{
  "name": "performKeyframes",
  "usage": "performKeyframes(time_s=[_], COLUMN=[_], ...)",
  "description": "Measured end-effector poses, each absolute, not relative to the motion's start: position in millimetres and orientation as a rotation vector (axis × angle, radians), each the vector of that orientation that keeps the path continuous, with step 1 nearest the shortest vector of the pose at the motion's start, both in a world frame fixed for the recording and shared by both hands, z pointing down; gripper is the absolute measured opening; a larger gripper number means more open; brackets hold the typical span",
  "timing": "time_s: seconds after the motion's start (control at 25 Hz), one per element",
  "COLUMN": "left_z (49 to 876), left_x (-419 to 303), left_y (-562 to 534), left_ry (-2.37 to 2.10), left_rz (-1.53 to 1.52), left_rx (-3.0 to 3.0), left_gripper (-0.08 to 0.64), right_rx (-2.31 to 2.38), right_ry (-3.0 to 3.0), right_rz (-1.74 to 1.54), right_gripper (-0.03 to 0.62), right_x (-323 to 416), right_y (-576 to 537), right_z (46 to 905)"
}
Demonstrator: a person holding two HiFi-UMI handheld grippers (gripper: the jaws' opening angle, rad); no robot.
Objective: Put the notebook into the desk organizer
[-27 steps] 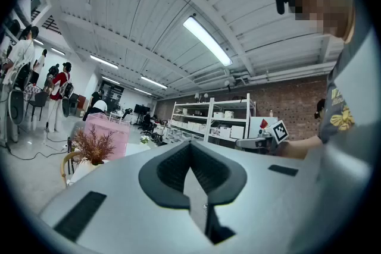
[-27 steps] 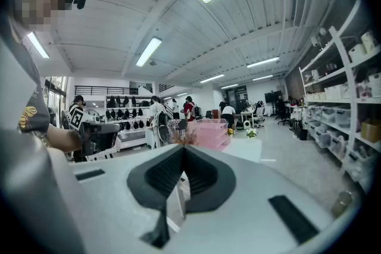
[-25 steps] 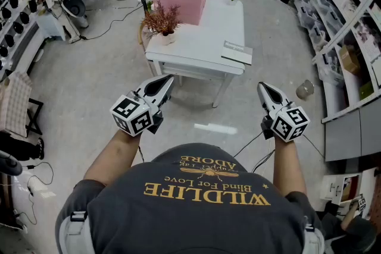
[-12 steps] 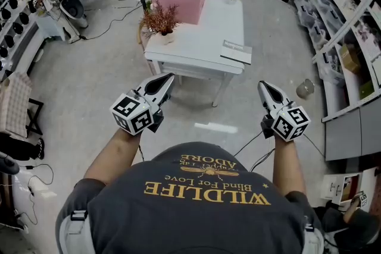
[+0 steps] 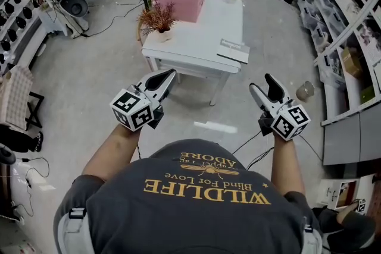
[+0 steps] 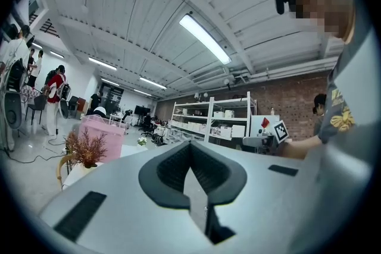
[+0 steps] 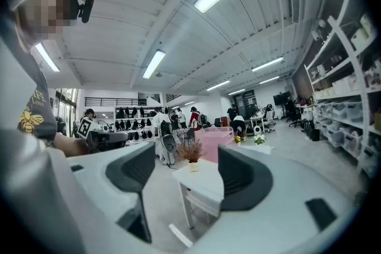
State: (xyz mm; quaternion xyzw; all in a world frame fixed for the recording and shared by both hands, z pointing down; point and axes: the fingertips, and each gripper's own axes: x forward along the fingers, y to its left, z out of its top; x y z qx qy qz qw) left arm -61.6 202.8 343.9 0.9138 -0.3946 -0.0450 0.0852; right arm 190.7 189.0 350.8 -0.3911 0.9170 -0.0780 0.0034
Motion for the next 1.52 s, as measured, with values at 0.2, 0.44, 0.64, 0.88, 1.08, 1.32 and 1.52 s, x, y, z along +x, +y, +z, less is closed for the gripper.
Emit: performKeyframes(time_s=[0.2, 0.44, 0.64, 0.88, 1.08, 1.32, 1.52], left_z=[339.0, 334.2, 334.1, 339.1, 349.9, 346.2, 334.7], left_x=[-28.6, 7.4, 19.8, 2.1, -28.8, -69.9, -103.3], left_y=[207.7, 213.7, 204.9, 171.6, 104.3, -1.7, -78.5], left_ry=[-1.215, -1.233, -1.235, -1.202, -1.11, -0.928, -0.797], left_rz=[-0.132, -0.143, -0.137, -0.151, -0.161, -0.156, -0.151], left_rx=[2.726, 2.722, 2.72, 2.727, 2.774, 2.842, 2.9], left_gripper=[0.0, 0.0, 0.0, 0.0, 0.0, 0.0, 0.0], right_rx=[-1.241, -1.242, -1.237, -1.26, -1.344, -1.478, -1.568], right_ry=[2.879, 2.88, 2.882, 2.885, 2.863, 2.794, 2.744], right_rz=[-0.231, -0.244, -0.262, -0.293, -0.276, -0.313, -0.308], right_gripper=[0.35, 0.35, 0.35, 0.35, 0.35, 0.35, 0.35], right_x=[227.4, 266.7, 278.8, 259.6, 227.9, 169.2, 121.5], right_y=[185.6, 183.3, 168.9, 136.3, 83.7, -2.4, -70.2], right_z=[351.2, 352.4, 355.1, 361.6, 367.5, 370.1, 361.2])
